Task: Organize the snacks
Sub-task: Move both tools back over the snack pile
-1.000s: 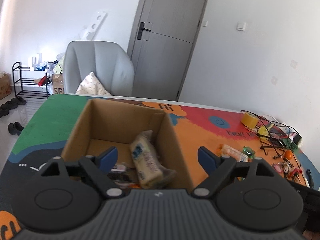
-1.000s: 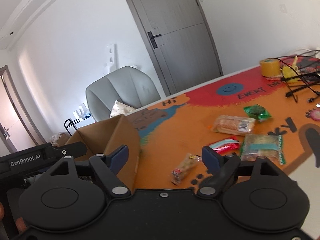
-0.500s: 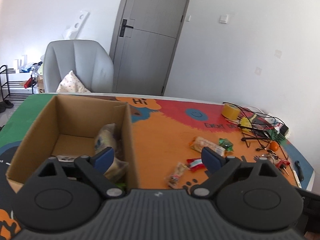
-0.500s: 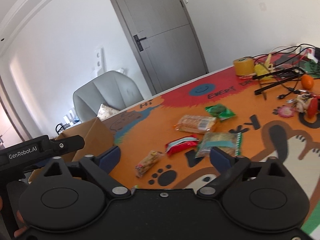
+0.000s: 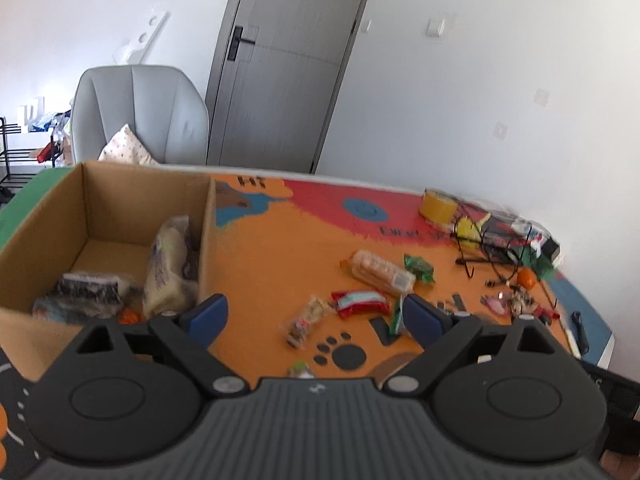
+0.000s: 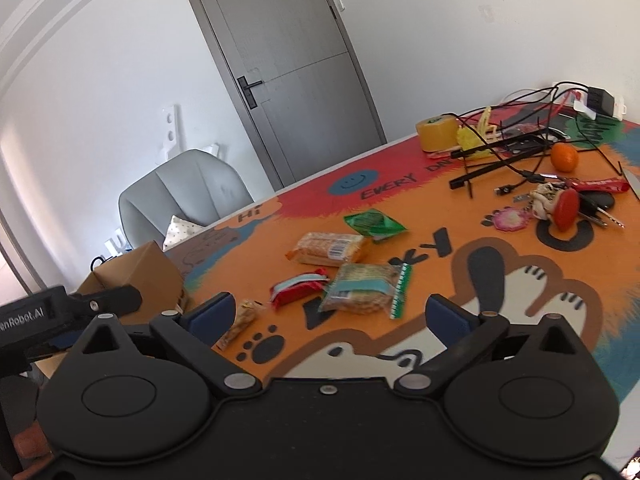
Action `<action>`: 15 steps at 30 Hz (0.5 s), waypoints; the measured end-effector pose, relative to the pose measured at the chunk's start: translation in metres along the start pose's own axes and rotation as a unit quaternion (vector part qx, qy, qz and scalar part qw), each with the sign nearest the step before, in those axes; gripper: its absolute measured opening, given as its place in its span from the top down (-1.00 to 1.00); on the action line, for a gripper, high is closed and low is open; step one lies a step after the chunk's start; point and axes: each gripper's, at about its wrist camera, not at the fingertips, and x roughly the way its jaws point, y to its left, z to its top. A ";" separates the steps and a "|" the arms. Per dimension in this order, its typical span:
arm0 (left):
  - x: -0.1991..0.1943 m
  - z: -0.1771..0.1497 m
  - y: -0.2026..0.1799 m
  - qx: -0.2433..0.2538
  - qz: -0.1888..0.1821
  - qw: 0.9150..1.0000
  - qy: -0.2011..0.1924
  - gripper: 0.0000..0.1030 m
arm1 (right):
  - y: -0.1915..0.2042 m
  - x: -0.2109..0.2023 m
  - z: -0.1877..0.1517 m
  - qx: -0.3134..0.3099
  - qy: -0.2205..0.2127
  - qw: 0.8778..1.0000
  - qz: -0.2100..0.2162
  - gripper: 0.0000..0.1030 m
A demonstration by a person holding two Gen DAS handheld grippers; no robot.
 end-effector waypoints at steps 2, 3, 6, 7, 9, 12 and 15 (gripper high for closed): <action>0.000 -0.006 -0.004 -0.005 -0.006 1.000 0.000 -0.81 | -0.004 -0.001 -0.002 -0.002 0.003 1.000 0.002 -1.00; 0.000 -0.009 -0.007 -0.005 -0.007 1.000 0.001 -0.81 | -0.005 -0.002 -0.003 -0.004 0.004 1.000 0.003 -1.00; 0.002 -0.017 -0.014 0.004 -0.009 1.000 0.007 -0.78 | -0.008 -0.004 -0.006 -0.012 0.007 1.000 0.005 -1.00; 0.002 -0.020 -0.015 0.001 -0.008 1.000 0.007 -0.77 | -0.009 -0.004 -0.007 -0.013 0.008 1.000 0.006 -1.00; 0.001 -0.025 -0.014 -0.008 -0.003 1.000 0.005 -0.76 | -0.011 -0.004 -0.010 -0.018 0.011 1.000 0.008 -0.99; 0.003 -0.032 -0.014 -0.011 0.001 1.000 0.008 -0.65 | -0.014 -0.003 -0.016 -0.021 0.019 1.000 0.011 -0.94; 0.008 -0.040 -0.014 -0.012 0.001 1.000 0.020 -0.50 | -0.015 -0.001 -0.021 -0.024 0.029 0.999 0.018 -0.86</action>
